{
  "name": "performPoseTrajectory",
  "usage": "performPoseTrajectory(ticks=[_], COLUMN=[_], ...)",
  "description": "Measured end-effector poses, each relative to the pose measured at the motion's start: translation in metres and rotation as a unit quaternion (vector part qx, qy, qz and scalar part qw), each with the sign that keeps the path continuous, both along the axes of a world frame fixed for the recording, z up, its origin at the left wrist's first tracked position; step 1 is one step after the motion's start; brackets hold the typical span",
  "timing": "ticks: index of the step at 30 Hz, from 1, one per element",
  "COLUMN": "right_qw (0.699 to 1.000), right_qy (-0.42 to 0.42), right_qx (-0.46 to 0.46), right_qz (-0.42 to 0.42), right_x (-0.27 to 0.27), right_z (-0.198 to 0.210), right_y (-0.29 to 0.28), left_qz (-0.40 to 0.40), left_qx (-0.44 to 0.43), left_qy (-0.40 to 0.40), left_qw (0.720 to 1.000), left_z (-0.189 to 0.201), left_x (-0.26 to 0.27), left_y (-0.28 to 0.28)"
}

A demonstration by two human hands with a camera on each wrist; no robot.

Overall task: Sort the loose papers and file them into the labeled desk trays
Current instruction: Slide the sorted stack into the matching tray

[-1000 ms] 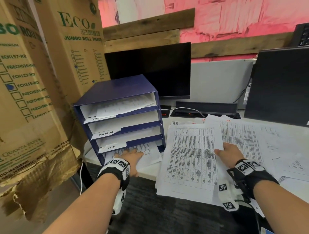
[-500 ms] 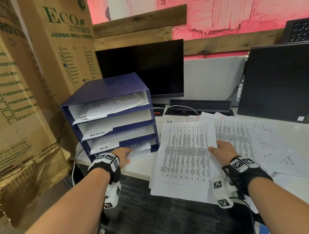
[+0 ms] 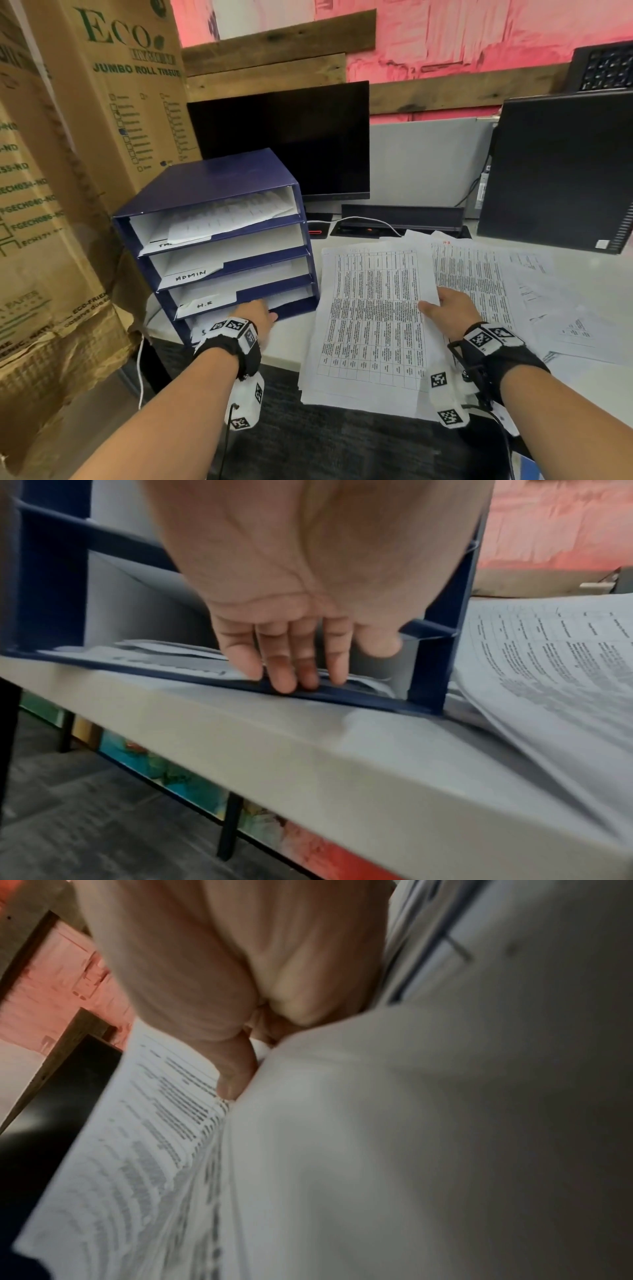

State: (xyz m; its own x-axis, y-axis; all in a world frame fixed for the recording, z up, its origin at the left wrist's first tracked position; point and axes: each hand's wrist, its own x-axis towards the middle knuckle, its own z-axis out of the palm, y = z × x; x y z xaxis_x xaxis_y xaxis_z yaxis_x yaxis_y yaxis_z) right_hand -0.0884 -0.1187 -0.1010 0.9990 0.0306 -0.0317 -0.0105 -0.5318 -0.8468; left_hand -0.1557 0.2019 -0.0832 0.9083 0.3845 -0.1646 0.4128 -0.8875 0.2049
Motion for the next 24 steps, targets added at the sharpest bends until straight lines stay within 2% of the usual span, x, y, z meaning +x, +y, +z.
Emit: performPoseTrajectory(ticks=[5,8,11,14,19,22,24], right_qw=[0.997,0.992,0.988,0.99,0.993,0.999,0.999], right_qy=[0.01,0.026,0.026,0.03,0.011,0.0,0.005], right_qx=[0.067,0.12,0.148,0.136,0.106,0.014,-0.043], right_qz=[-0.022,-0.036,-0.032,-0.02,-0.051,-0.04,-0.029], right_x=[-0.009,-0.015,-0.018,-0.014,-0.003,0.001,0.002], right_z=[0.002,0.006,0.007,0.003,-0.006,-0.008,-0.006], right_y=[-0.007,-0.009,-0.01,-0.012,-0.018,-0.02,-0.02], left_qz=[-0.087,-0.112,-0.096,-0.08,-0.111,-0.105,-0.099], left_qx=[-0.164,-0.202,-0.2,-0.192,-0.177,-0.19,-0.185], left_qy=[-0.067,-0.098,-0.169,-0.197,-0.192,-0.207,-0.186], left_qw=[0.98,0.968,0.96,0.958,0.959,0.954,0.96], left_z=[0.003,0.006,0.011,0.011,-0.001,-0.009,-0.007], left_x=[-0.004,0.0,0.004,0.006,0.007,0.009,0.007], left_y=[-0.024,-0.038,-0.049,-0.049,-0.037,-0.028,-0.03])
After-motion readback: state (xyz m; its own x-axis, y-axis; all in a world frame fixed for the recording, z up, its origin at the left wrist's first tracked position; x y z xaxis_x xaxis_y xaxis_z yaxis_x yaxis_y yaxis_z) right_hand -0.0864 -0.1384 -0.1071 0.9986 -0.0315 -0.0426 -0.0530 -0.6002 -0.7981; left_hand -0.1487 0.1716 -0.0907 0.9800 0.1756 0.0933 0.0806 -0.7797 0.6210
